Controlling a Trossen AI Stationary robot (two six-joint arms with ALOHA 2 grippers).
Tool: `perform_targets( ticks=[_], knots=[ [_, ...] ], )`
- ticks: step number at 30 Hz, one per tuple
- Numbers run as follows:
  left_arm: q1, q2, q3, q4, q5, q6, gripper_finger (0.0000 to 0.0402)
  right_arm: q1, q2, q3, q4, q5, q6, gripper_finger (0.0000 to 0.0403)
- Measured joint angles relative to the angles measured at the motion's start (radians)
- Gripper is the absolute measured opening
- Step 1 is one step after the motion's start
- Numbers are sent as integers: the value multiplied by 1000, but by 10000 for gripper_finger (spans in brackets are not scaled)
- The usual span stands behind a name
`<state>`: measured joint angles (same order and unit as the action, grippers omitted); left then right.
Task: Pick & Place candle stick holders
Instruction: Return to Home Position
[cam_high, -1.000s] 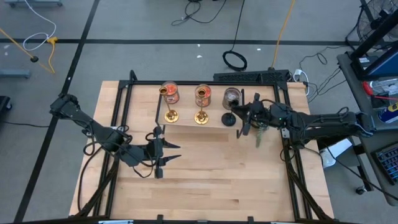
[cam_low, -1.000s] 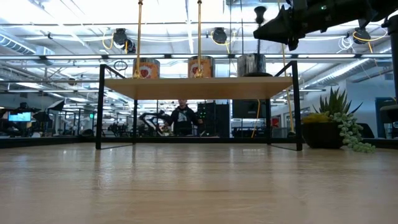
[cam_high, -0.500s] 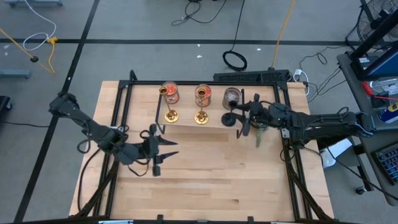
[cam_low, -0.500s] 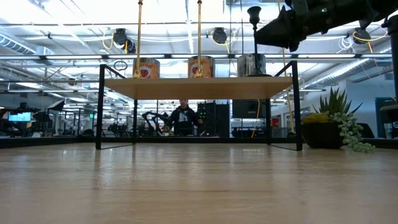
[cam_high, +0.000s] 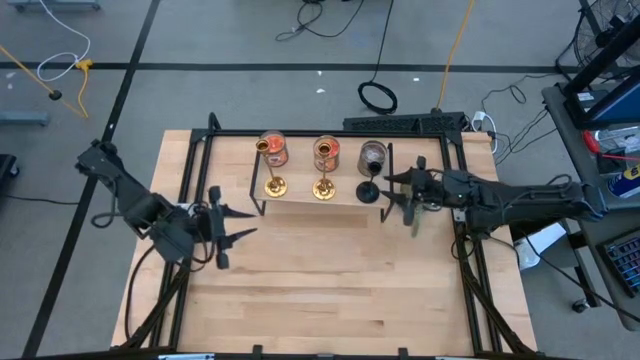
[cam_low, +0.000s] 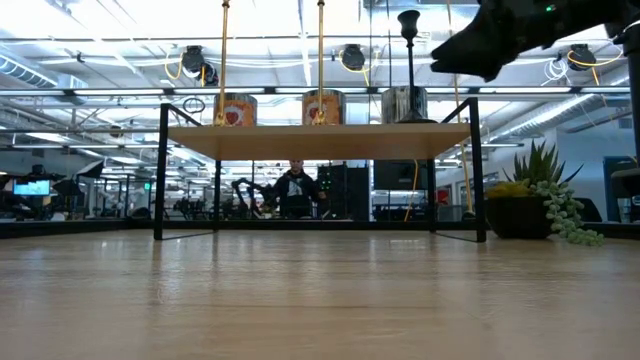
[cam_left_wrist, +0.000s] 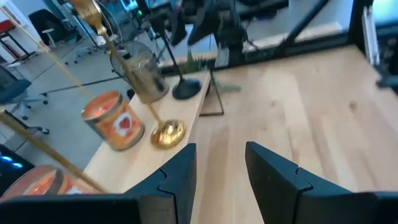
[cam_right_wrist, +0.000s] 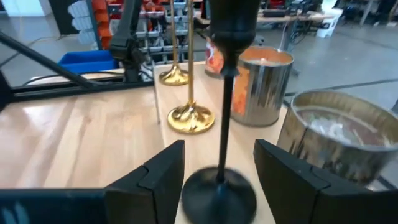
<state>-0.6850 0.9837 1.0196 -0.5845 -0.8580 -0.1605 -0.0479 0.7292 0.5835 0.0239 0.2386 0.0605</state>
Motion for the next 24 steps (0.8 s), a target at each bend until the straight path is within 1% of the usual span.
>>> perform_targets(
  ticks=[4, 7, 10, 13, 15, 17, 19, 22, 23, 24],
  knots=[
    [-14, -40, -51, -30, 0, 27, 145, 36, -74, 0, -111, -4, 36, 187],
    [-23, -77, -157, 41, 1, 73, 145, 70, -117, 0, -184, -6, 54, 181],
    [-22, -126, -298, 225, 2, 127, 145, 105, -151, 0, -242, -6, 59, 172],
    [-6, -179, -436, 462, 4, 245, 145, 131, -171, 0, -259, -5, 55, 160],
    [15, -225, -509, 574, 23, 311, 145, 141, -180, 0, -261, -6, 43, 147],
    [40, -284, -562, 623, 58, 343, 145, 152, -188, 0, -263, -7, 28, 127],
    [66, -350, -596, 624, 89, 346, 145, 161, -198, 0, -271, -7, 25, 100],
    [107, -454, -629, 611, 134, 365, 145, 168, -215, 0, -319, -7, 12, 46],
    [122, -489, -638, 611, 157, 382, 145, 168, -220, 0, -335, -7, 4, 26],
    [138, -522, -647, 611, 188, 400, 145, 168, -224, 0, -348, -6, -1, 14]
  ],
)
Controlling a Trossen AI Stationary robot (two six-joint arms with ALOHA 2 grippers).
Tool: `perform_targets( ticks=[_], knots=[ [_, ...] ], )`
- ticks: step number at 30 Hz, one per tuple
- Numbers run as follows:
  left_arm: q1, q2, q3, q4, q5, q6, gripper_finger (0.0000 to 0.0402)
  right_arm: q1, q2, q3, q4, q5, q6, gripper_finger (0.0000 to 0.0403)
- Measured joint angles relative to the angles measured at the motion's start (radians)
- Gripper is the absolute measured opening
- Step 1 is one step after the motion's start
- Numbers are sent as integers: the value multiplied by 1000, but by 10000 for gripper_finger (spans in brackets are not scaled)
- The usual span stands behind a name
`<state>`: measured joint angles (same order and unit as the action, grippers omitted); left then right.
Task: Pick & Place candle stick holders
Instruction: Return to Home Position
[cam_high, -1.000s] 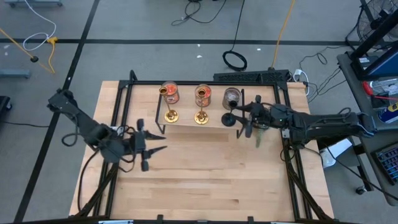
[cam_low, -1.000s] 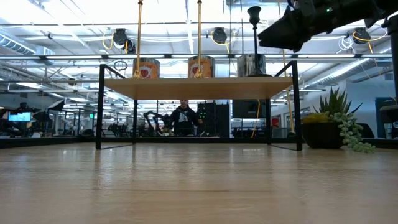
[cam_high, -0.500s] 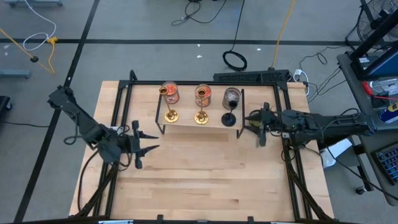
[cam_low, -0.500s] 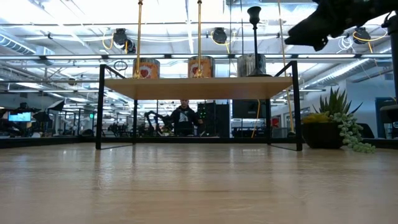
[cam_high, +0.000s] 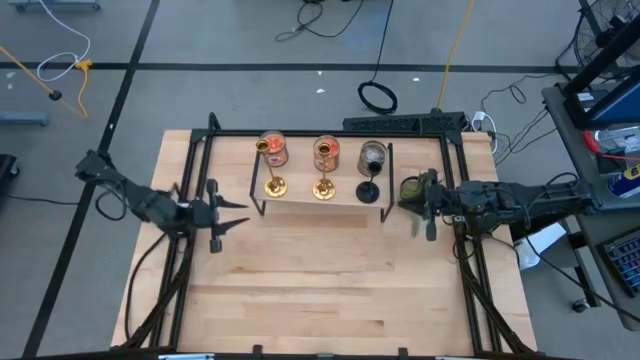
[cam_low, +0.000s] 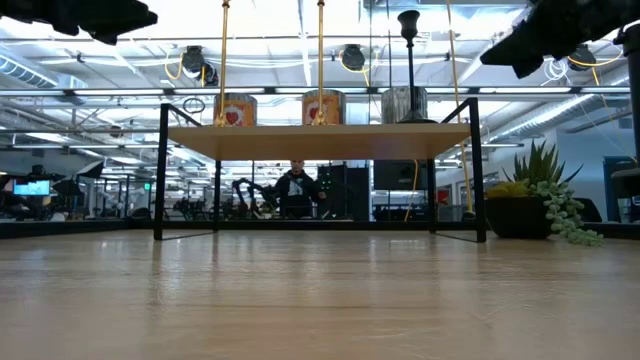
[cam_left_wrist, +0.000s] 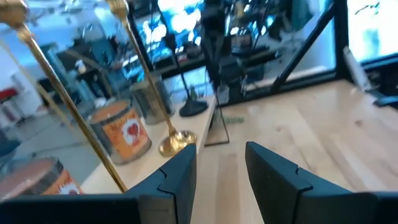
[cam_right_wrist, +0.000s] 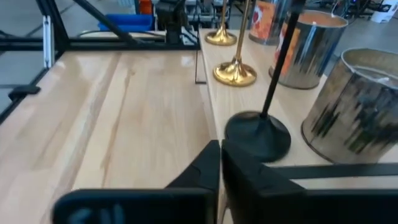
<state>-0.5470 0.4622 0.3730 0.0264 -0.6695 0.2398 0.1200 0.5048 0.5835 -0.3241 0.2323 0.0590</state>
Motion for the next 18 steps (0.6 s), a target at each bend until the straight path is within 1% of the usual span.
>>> perform_targets(
  ticks=[2, 4, 9, 15, 18],
  knots=[
    [33, -58, -20, 1, 62, 41, 145, 0, -8, -5, -1, 1, 0, 8],
    [63, -109, -42, -6, 99, 65, 145, 0, -19, -14, 3, 1, 0, 10],
    [132, -208, -116, -28, 126, 31, 145, 0, -62, -42, 3, 1, -14, 3],
    [195, -299, -206, -31, 138, -13, 145, 0, -156, -94, 5, -1, -52, 2],
    [217, -331, -225, -32, 193, -31, 145, 0, -203, -129, 30, -1, -48, 4]
  ],
)
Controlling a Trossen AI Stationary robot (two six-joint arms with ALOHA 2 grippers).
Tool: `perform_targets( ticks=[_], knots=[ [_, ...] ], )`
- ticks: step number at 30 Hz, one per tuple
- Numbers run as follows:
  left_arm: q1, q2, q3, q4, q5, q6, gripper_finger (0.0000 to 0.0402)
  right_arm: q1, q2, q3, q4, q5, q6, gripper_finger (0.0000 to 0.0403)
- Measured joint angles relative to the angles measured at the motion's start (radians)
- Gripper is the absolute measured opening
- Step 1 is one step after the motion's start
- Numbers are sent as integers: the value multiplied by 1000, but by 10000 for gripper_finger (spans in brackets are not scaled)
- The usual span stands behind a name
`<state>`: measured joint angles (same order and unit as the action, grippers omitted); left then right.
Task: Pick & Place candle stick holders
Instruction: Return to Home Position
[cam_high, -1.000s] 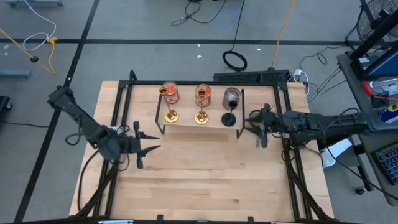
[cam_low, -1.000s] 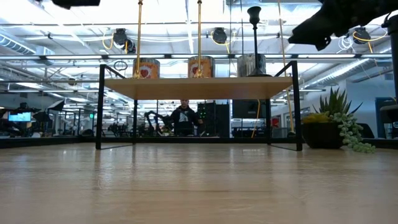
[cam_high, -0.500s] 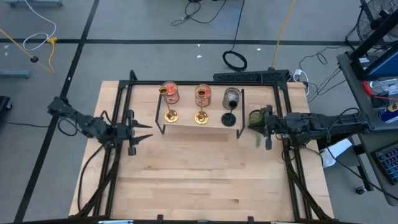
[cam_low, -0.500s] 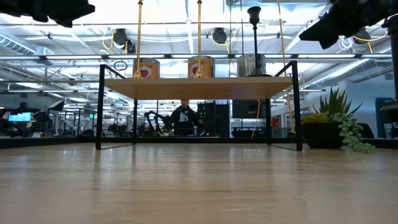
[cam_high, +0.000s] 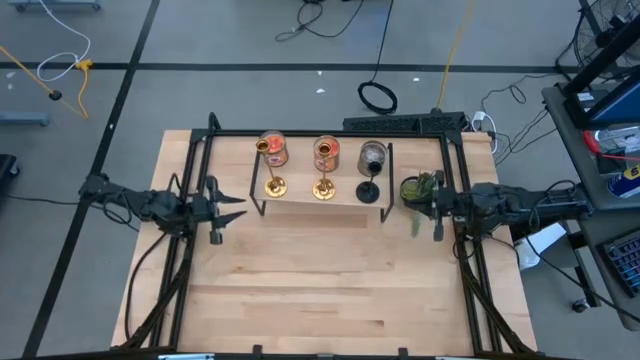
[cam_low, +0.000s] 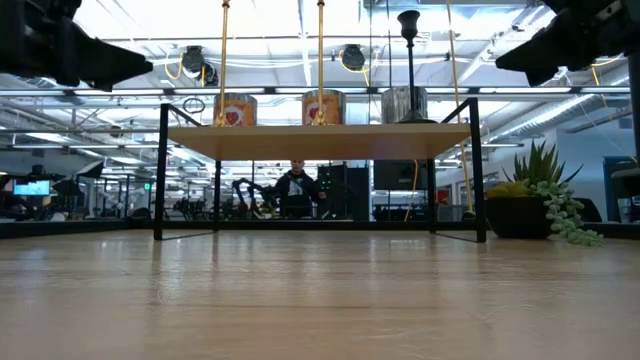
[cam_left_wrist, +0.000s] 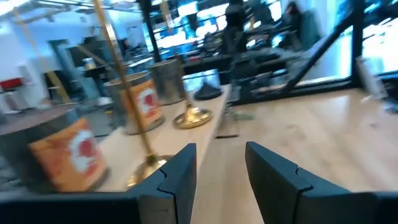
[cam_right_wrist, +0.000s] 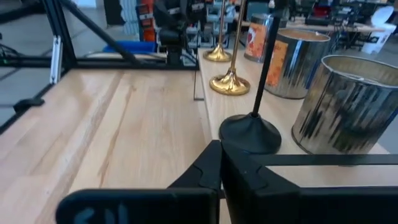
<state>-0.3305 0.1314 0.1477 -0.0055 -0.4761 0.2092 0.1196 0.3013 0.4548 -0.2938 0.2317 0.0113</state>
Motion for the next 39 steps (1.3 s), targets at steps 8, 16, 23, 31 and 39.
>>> perform_targets(
  ticks=[8, 16, 23, 31, 39],
  knots=[
    [10, -15, -7, -21, 113, -101, 140, 0, -74, -130, 116, 0, -5, 4],
    [11, -14, -7, -82, 88, -52, 82, 0, -88, -208, 192, -1, -24, 3],
    [11, -21, -7, -97, -26, -13, 34, 0, -152, -242, 211, -1, -54, 3],
    [11, -70, -8, -156, -14, -41, 4, 0, -279, -278, 200, 0, -90, 4],
    [10, -94, -7, -216, -13, -111, 31, 0, -299, -336, 224, -1, -87, 4]
  ],
)
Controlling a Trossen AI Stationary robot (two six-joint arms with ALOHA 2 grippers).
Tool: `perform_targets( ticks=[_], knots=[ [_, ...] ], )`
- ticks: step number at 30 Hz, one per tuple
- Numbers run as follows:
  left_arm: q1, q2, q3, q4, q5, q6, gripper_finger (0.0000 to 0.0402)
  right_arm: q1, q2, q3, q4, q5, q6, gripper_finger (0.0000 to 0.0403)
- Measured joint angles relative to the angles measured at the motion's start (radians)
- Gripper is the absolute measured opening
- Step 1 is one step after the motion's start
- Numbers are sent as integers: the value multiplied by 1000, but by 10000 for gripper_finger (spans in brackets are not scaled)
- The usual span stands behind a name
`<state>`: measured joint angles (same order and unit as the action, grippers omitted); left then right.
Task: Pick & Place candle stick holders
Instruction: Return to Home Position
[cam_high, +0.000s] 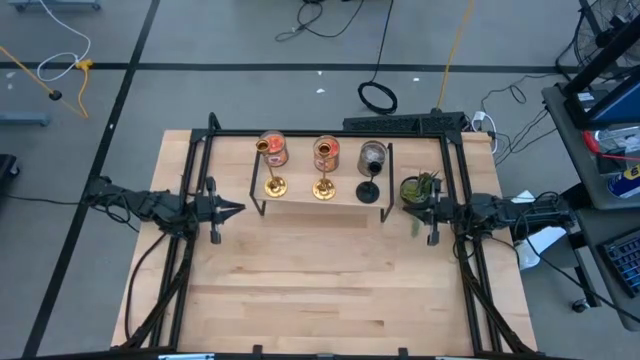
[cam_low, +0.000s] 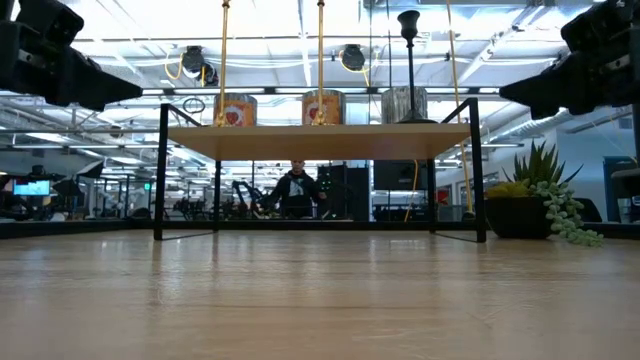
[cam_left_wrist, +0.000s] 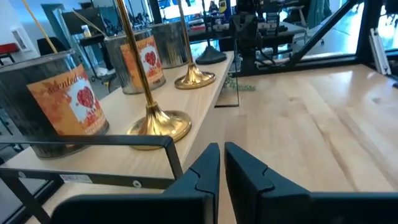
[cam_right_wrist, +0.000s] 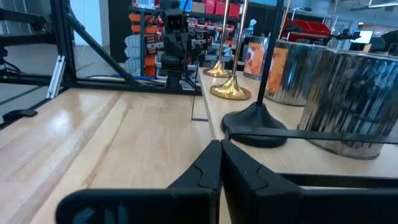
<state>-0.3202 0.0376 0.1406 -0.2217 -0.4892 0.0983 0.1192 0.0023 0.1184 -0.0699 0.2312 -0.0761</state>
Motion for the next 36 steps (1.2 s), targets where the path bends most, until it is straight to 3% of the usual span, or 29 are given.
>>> perform_targets(
  ticks=[36],
  knots=[
    [0, 1, -46, -5, -8, -131, 35, 0, 5, -8, -8, 3, 11, 4]
  ],
)
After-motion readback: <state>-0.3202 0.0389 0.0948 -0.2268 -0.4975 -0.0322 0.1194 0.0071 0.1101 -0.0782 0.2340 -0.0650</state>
